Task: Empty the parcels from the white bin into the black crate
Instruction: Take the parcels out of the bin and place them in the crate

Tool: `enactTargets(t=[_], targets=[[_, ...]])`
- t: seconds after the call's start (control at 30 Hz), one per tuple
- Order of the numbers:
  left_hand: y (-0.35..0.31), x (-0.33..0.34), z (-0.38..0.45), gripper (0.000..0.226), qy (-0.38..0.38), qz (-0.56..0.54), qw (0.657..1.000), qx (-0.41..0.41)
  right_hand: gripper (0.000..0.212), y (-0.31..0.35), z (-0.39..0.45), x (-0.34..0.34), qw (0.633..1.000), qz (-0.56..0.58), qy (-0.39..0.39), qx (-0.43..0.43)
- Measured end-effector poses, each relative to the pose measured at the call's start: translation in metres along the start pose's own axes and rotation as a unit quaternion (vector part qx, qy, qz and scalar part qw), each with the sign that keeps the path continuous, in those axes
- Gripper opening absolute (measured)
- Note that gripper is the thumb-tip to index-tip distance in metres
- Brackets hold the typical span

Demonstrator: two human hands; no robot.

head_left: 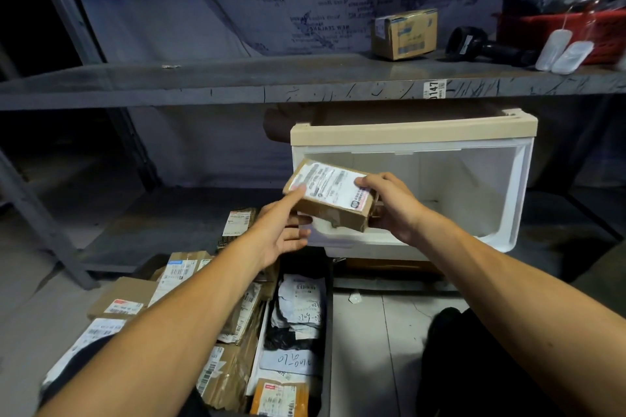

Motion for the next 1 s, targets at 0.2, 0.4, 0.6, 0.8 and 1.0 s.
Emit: enactTargets(t=[0.2, 0.4, 0.6, 0.8, 1.0], targets=[[-0.005, -0.002, 0.004, 0.030, -0.033, -0.100, 0.993, 0.047, 0.027, -0.008, -0.004, 0.004, 0.988, -0.087, 0.110, 0.066], [-0.006, -0.002, 0.003, 0.012, -0.082, -0.084, 0.992, 0.048, 0.011, -0.016, -0.010, 0.019, 0.974, -0.123, 0.171, 0.085], [-0.007, -0.009, -0.002, 0.009, -0.072, -0.050, 0.995, 0.055, 0.013, -0.015, -0.002, 0.031, 0.986, -0.083, 0.130, 0.061], [-0.005, -0.046, -0.002, 0.020, -0.094, 0.024, 0.993, 0.061, 0.016, -0.028, 0.012, 0.061, 0.988, -0.084, 0.114, 0.057], [0.000, -0.087, -0.006, 0.025, -0.101, 0.090, 0.990, 0.048, 0.032, -0.050, 0.025, 0.103, 0.986, -0.074, 0.111, 0.101]])
Point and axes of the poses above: each hand's wrist, its own z-axis towards the middle knuckle, its own x-axis out of the palm, y = z × x, the point moved 2 cm from there along z, towards the middle knuckle, and after that the axes turned 3 degrees about x, right-handed, at the moved point
